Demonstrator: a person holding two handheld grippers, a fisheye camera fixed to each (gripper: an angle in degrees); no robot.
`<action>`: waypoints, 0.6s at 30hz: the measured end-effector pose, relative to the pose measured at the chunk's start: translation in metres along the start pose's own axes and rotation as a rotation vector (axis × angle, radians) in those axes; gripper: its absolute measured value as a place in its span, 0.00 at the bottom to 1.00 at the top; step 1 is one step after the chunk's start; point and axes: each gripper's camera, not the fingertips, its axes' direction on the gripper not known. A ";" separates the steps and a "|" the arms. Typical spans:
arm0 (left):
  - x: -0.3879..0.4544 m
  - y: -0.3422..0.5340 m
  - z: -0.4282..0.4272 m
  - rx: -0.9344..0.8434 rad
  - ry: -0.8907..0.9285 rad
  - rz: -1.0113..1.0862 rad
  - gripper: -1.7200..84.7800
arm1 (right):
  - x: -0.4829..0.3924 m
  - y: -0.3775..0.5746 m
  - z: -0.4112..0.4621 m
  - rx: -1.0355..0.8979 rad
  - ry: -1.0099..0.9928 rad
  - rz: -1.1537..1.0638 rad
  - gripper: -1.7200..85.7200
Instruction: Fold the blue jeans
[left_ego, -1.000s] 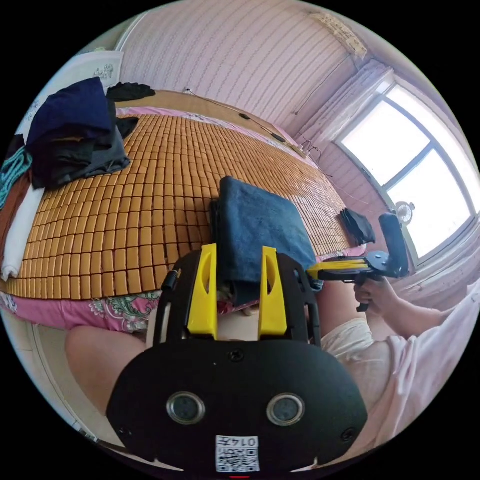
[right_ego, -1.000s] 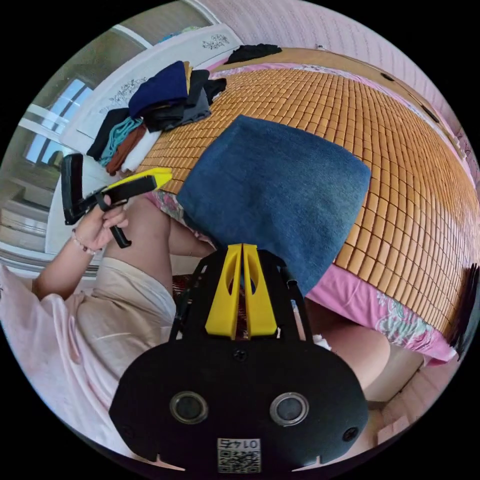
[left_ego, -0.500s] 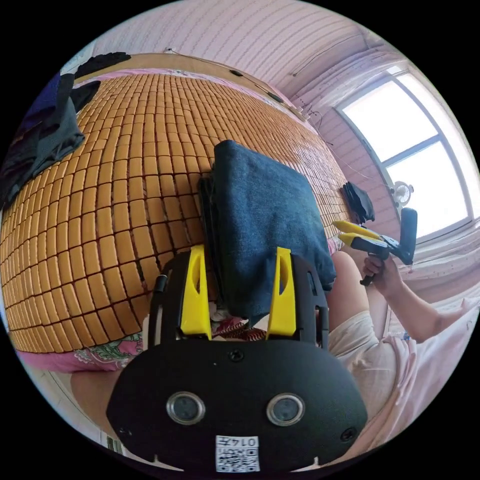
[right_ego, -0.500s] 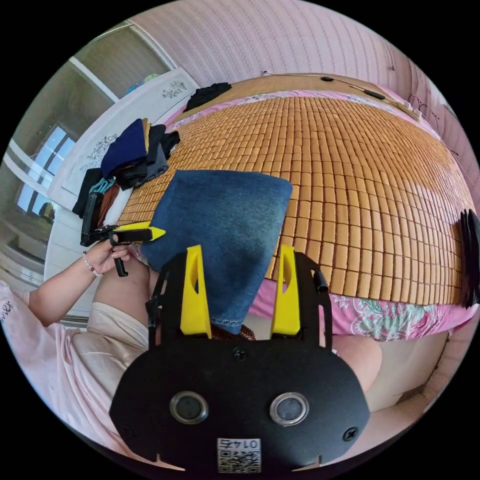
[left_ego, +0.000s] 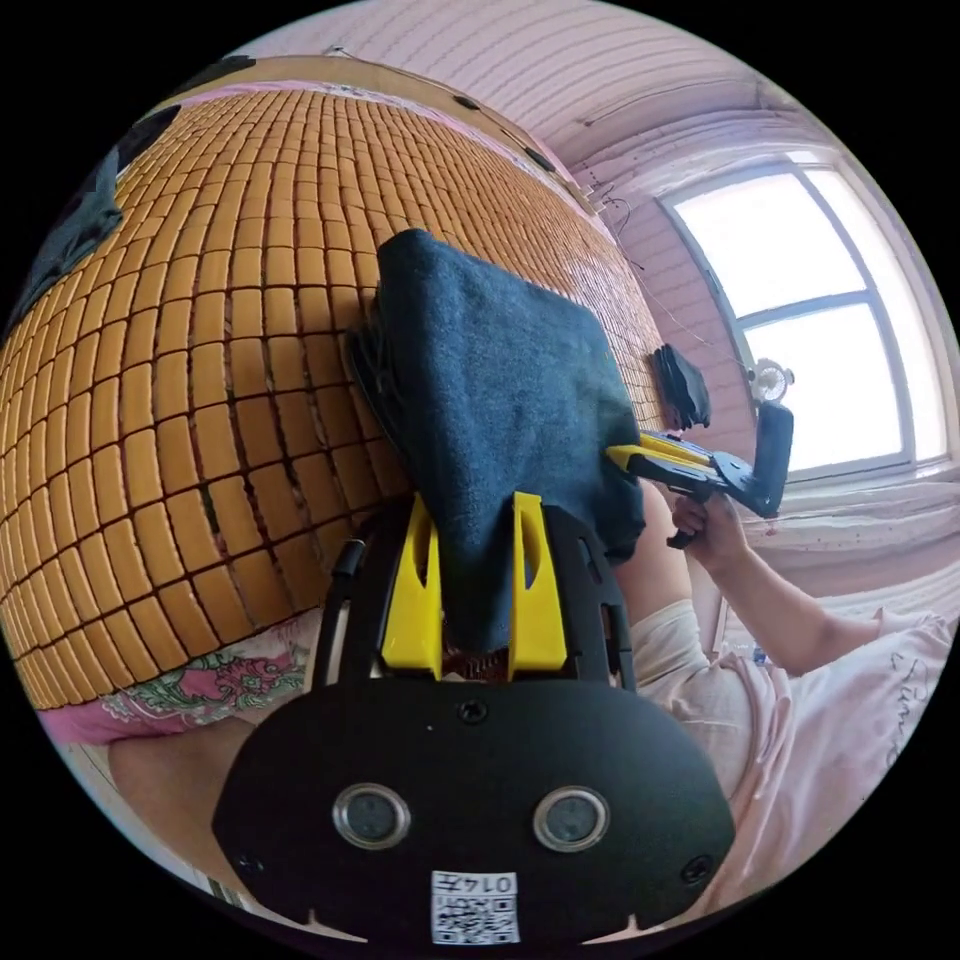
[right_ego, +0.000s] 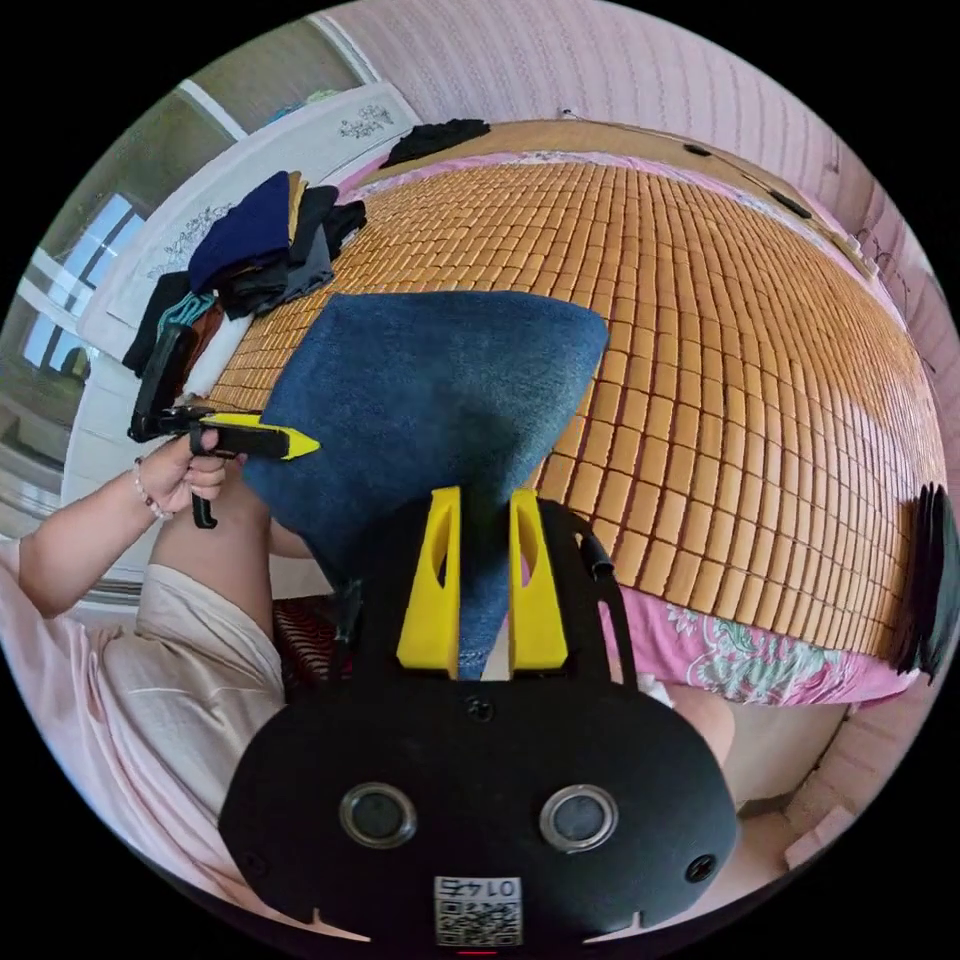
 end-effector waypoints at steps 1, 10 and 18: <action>0.001 -0.003 0.000 -0.024 0.001 0.008 0.12 | -0.010 -0.001 -0.010 0.027 0.015 -0.049 0.08; 0.053 -0.017 0.033 0.013 0.283 0.013 0.11 | 0.004 0.018 -0.115 0.299 0.102 -0.223 0.06; 0.211 -0.092 0.106 0.006 0.399 0.276 0.11 | 0.127 0.073 -0.219 0.348 0.308 -0.143 0.07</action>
